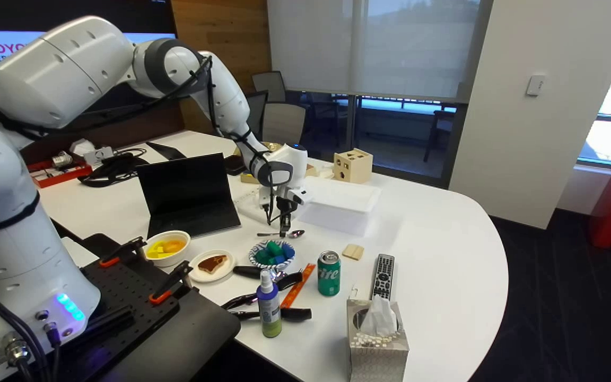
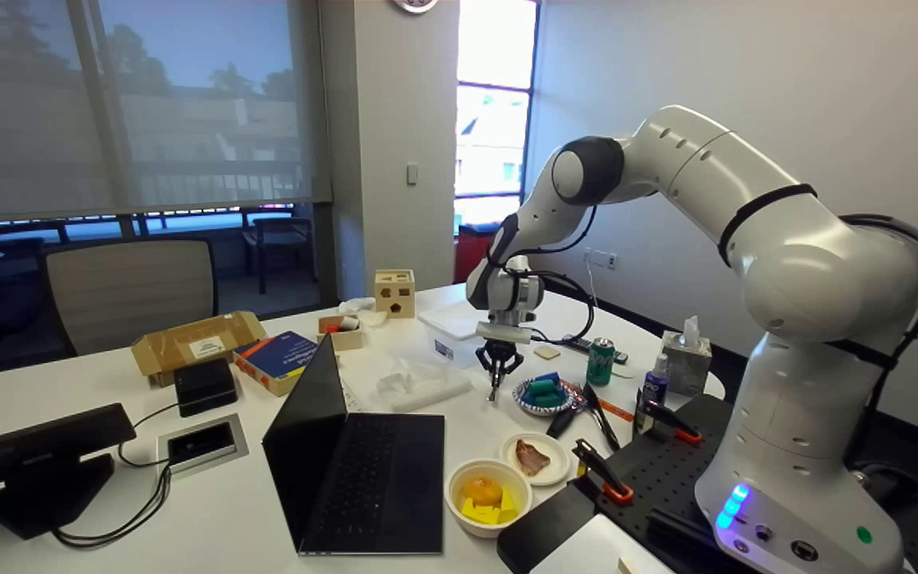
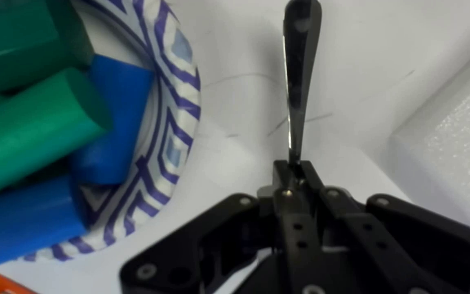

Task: Use the spoon to stir in the bowl, then remove two green blocks from the white bowl

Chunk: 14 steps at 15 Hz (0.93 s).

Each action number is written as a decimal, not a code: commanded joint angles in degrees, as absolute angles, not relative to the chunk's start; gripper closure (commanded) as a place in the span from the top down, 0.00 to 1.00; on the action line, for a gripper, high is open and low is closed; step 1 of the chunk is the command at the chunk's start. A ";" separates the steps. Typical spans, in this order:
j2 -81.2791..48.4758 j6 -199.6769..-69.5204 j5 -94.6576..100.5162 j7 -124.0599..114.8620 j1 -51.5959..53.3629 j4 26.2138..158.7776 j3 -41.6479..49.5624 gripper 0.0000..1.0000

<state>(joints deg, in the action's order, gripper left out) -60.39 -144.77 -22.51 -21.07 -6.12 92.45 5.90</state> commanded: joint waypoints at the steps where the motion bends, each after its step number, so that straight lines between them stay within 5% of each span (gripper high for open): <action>1: -61.54 -141.37 -20.88 -23.26 -6.16 89.39 6.09 0.40; 9: -49.47 -143.19 -22.39 -30.20 -2.32 104.14 7.66 0.99; 14: -38.06 -144.47 -20.46 -45.07 5.66 116.71 13.25 1.00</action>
<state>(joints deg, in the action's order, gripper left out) -47.25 -143.47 -22.42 -35.27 0.35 105.62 9.13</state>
